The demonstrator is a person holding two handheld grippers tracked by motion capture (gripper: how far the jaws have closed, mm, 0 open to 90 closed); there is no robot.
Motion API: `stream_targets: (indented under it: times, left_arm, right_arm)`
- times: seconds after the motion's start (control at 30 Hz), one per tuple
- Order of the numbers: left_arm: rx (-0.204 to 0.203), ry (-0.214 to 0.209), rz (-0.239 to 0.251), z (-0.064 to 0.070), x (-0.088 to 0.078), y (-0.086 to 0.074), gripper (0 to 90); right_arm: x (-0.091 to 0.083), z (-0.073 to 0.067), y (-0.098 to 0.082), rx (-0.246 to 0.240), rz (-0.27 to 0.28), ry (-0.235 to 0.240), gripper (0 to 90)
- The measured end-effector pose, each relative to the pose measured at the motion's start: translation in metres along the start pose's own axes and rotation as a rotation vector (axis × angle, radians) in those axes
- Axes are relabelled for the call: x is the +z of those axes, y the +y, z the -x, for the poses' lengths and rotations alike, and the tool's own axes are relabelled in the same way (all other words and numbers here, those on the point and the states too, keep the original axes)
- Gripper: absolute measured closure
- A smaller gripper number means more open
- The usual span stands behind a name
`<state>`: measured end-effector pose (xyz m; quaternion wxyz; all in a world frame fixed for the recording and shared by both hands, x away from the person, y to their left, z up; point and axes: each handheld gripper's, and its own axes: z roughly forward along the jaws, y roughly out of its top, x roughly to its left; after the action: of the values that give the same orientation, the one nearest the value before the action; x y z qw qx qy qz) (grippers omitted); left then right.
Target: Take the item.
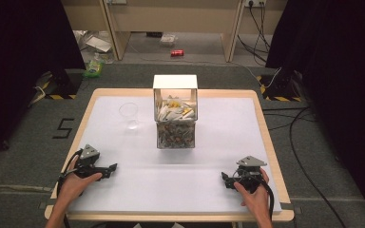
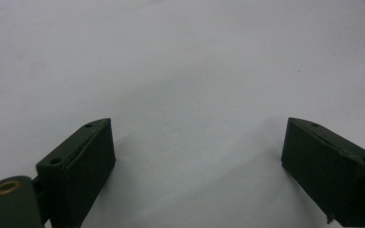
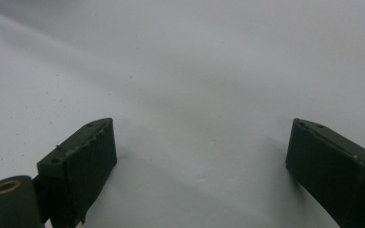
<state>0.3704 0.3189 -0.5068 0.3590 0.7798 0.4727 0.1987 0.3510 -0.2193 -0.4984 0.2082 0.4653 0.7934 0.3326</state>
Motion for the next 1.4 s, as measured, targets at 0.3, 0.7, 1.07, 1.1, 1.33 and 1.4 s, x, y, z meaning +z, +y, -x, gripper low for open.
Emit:
stream_targets:
  times: [0.3, 0.7, 1.07, 1.1, 1.33, 1.4]
  left_arm:
    - [-0.002, -0.003, 0.003, 0.000, 0.000, 0.000, 10.2]
    - [-0.035, -0.020, 0.049, -0.003, -0.006, 0.001, 15.6]
    - [-0.003, -0.098, 0.169, 0.018, -0.033, 0.023, 17.2]
    - [0.005, -0.106, 0.180, 0.020, -0.036, 0.026, 17.8]
    - [0.004, -0.182, 0.253, 0.028, -0.056, 0.043, 19.9]
    - [0.016, -0.207, 0.283, 0.032, -0.062, 0.053, 21.0]
  right_arm:
    - [0.000, 0.000, 0.000, 0.002, 0.000, 0.004, 10.3]
    - [0.000, 0.000, 0.000, 0.004, 0.001, 0.006, 10.3]
    - [0.000, 0.000, 0.000, 0.005, 0.001, 0.006, 10.3]
    - [0.000, 0.000, 0.000, 0.003, 0.001, 0.005, 10.3]
    - [0.000, 0.000, 0.000, 0.005, 0.000, 0.006, 10.2]
    - [0.000, 0.001, 0.000, 0.005, 0.000, 0.007, 10.1]
